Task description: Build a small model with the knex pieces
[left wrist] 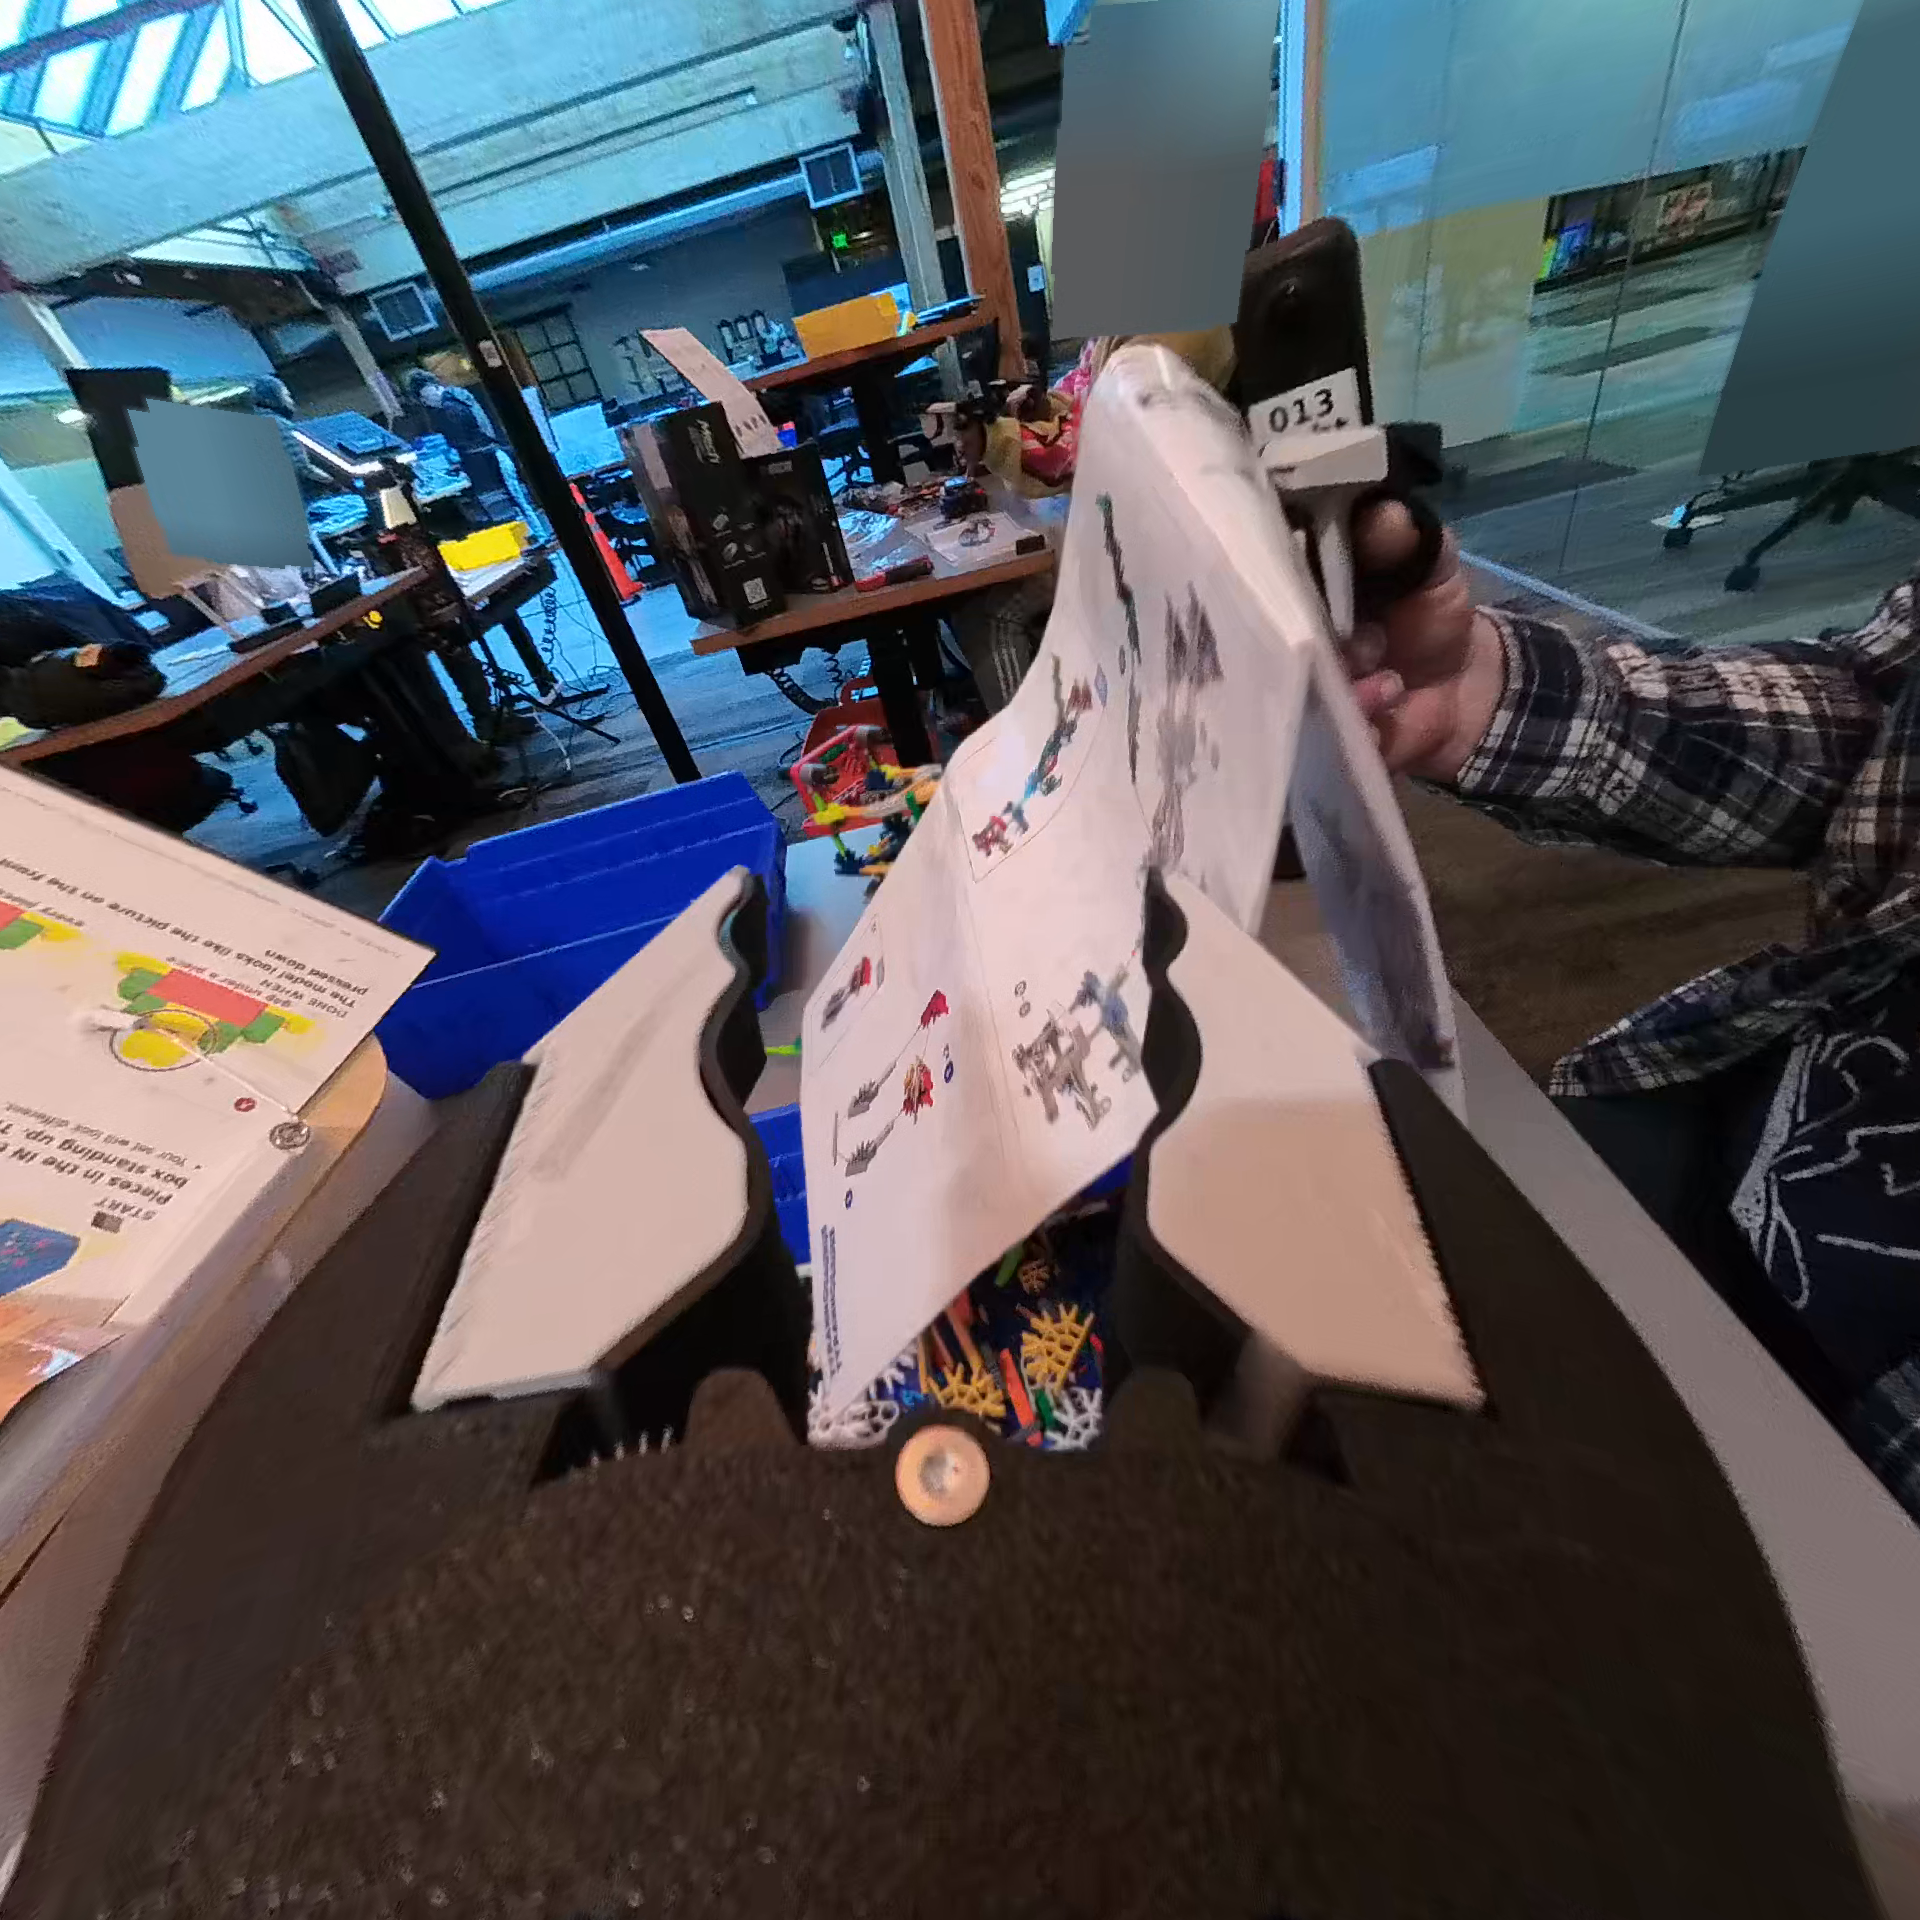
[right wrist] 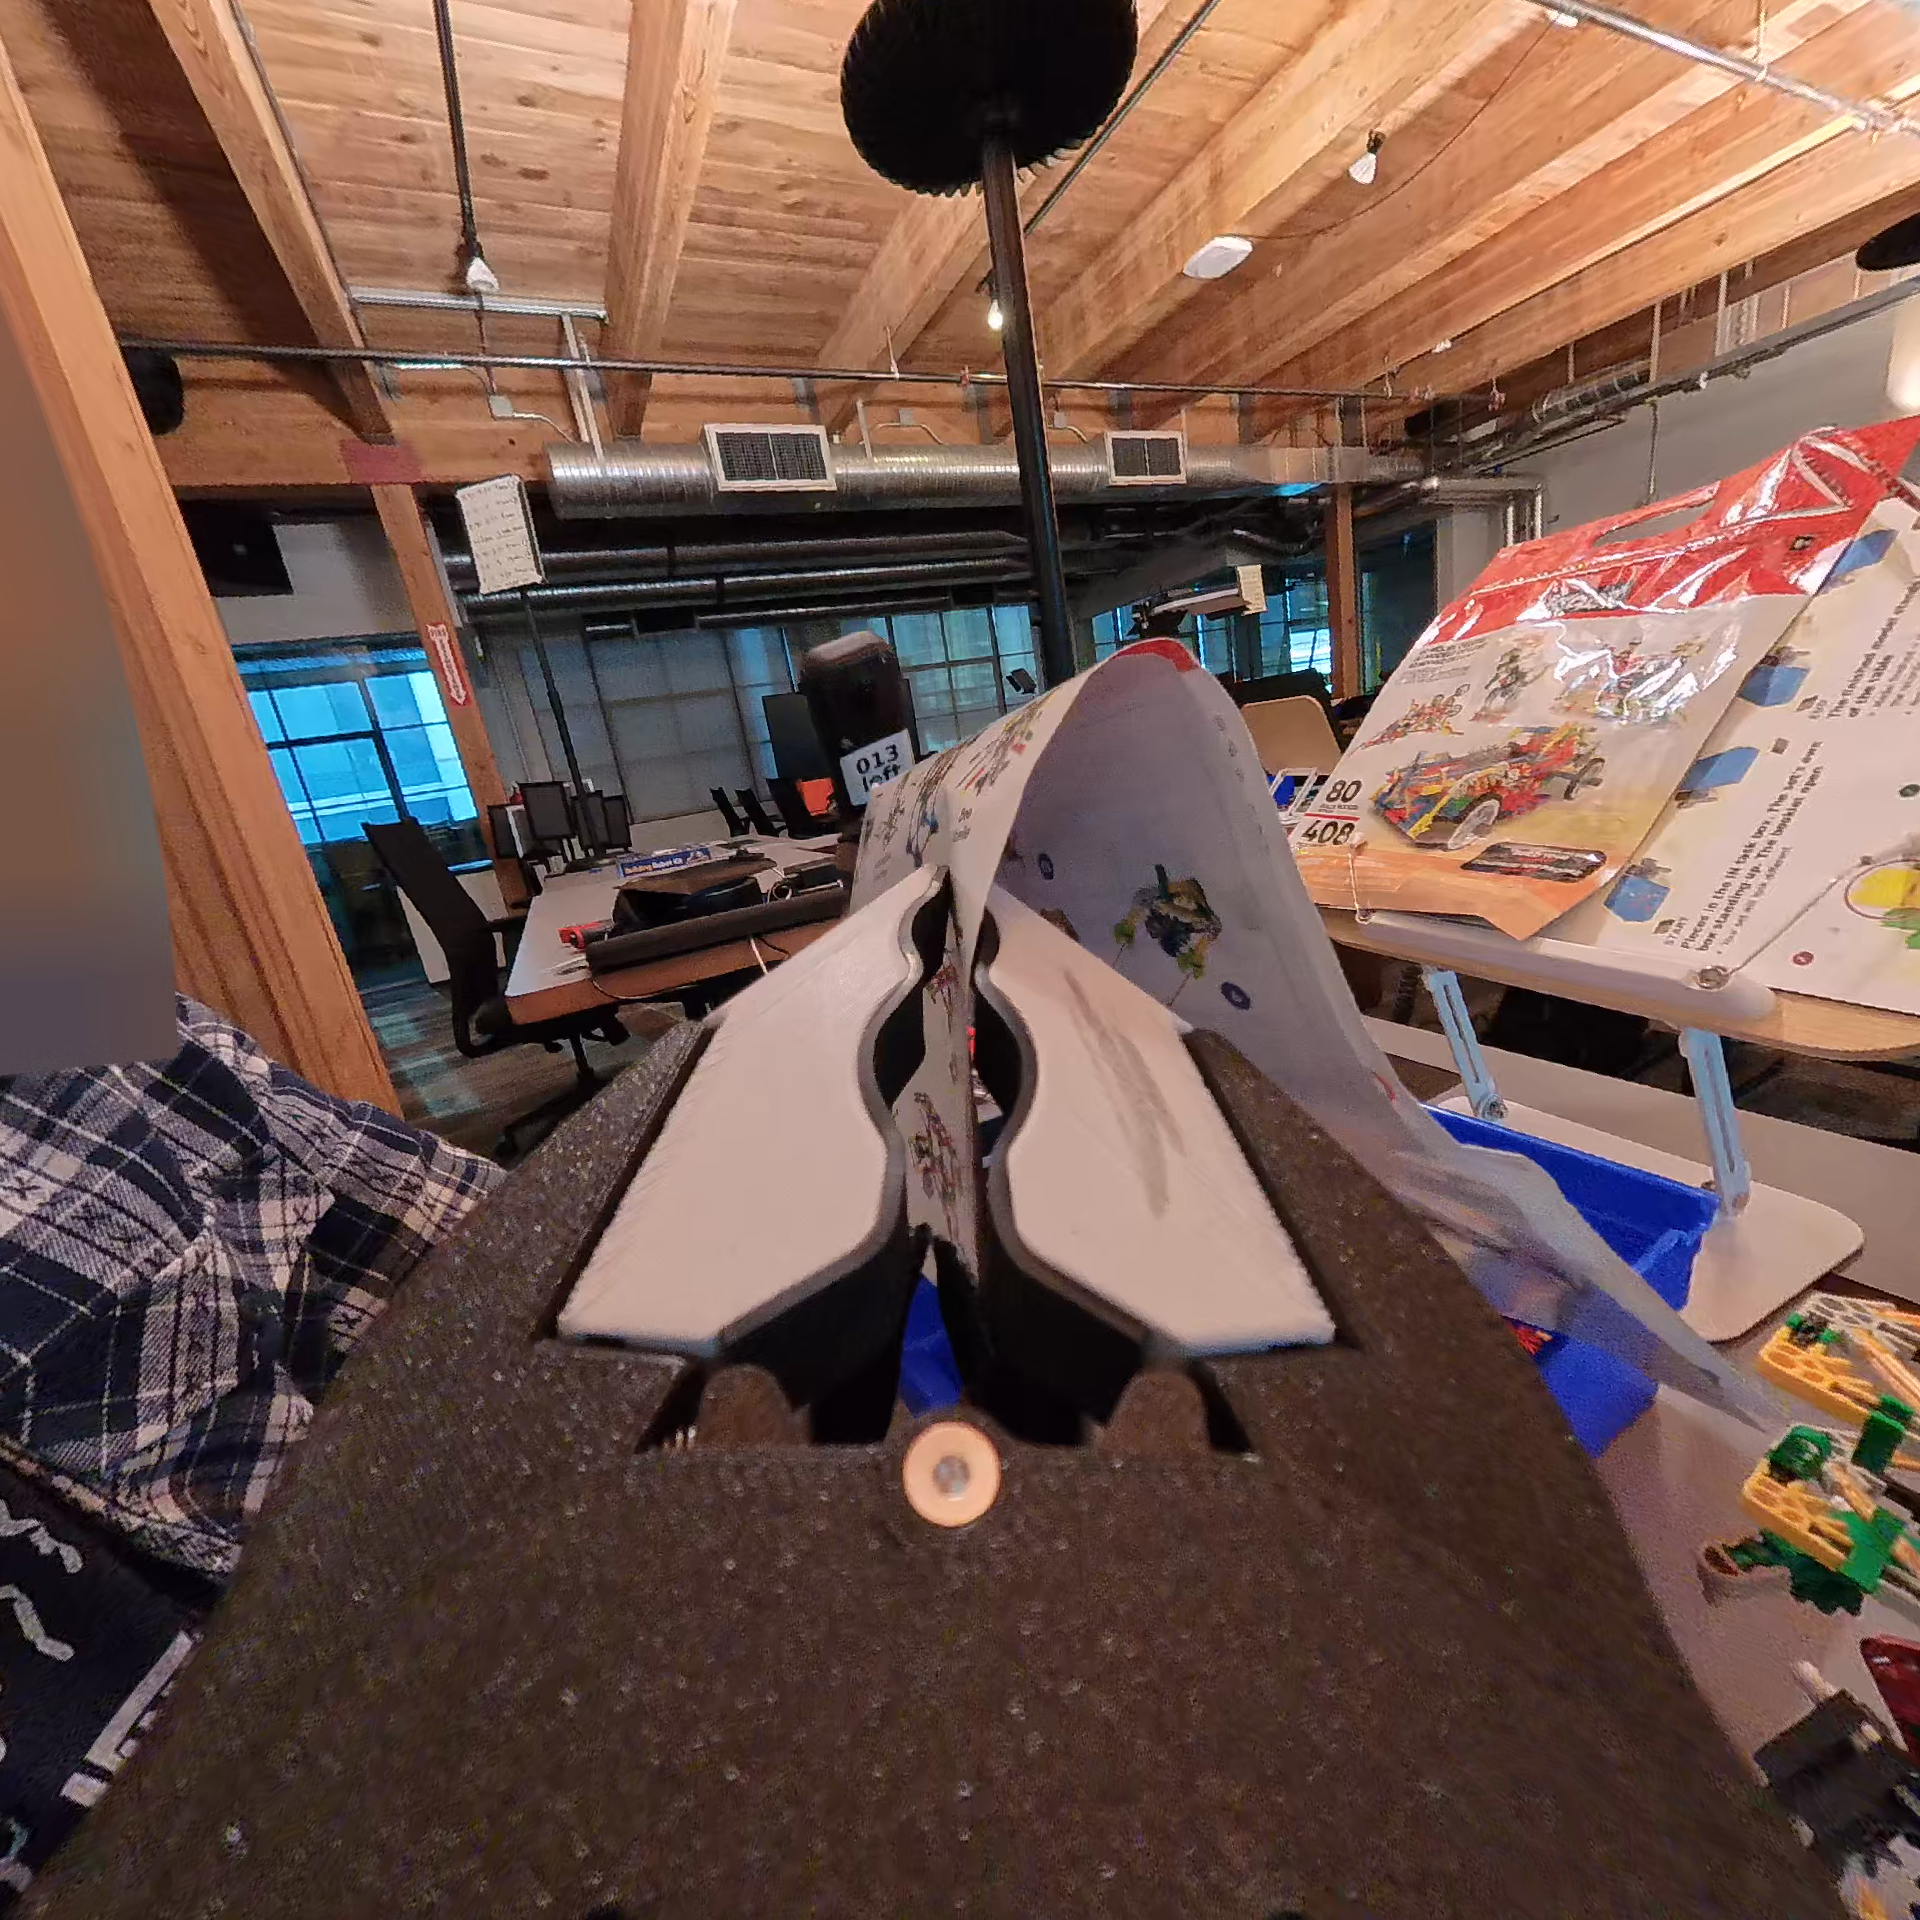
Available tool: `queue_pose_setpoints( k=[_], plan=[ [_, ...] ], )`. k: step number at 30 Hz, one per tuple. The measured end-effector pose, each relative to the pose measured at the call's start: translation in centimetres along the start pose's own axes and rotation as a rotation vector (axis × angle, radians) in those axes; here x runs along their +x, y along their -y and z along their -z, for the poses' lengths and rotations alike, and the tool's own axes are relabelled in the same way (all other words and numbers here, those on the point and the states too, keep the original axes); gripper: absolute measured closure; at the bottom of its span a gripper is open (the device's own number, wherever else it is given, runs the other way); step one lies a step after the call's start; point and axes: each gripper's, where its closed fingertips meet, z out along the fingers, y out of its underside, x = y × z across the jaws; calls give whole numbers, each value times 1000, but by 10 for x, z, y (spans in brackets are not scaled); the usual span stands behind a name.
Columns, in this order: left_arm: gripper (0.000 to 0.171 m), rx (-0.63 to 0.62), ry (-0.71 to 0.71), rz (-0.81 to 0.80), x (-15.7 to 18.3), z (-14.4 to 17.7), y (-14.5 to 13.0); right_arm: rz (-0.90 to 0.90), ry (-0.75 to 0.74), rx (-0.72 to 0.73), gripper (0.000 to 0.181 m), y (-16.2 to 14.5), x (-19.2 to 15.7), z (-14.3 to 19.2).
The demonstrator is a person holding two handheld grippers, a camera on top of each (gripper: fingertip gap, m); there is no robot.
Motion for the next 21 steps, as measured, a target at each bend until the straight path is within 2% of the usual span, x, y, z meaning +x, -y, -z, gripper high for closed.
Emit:
queue_pose_setpoints(
  k=[2, 4, 7, 12, 16, 20, 21],
  plan=[
    [99, -27, 19, -10, -4, 2, -8, -3, 1, 7, 181, 2, -1, 0],
    [98, -115, 91, -46, -15, 3, -22, -4, 0, 13, 181, 4, -2, 1],
    [98, -174, 101, -84, -13, -3, -29, -7, -1, 17, 181, 5, -2, 0],
    [102, -185, 31, -116, 2, -22, -30, -13, -1, 25, 181, 6, -2, -1],
    [124, -125, 21, -123, 5, -30, -18, -19, -3, 33, 181, 7, -2, 0],
    [163, -53, -4, -124, 10, -33, -4, -25, -13, 44, 181, 8, 0, 0],
    [169, -41, -11, -120, 11, -33, -1, -26, -18, 49, 181, 8, 1, 0]
  ],
)
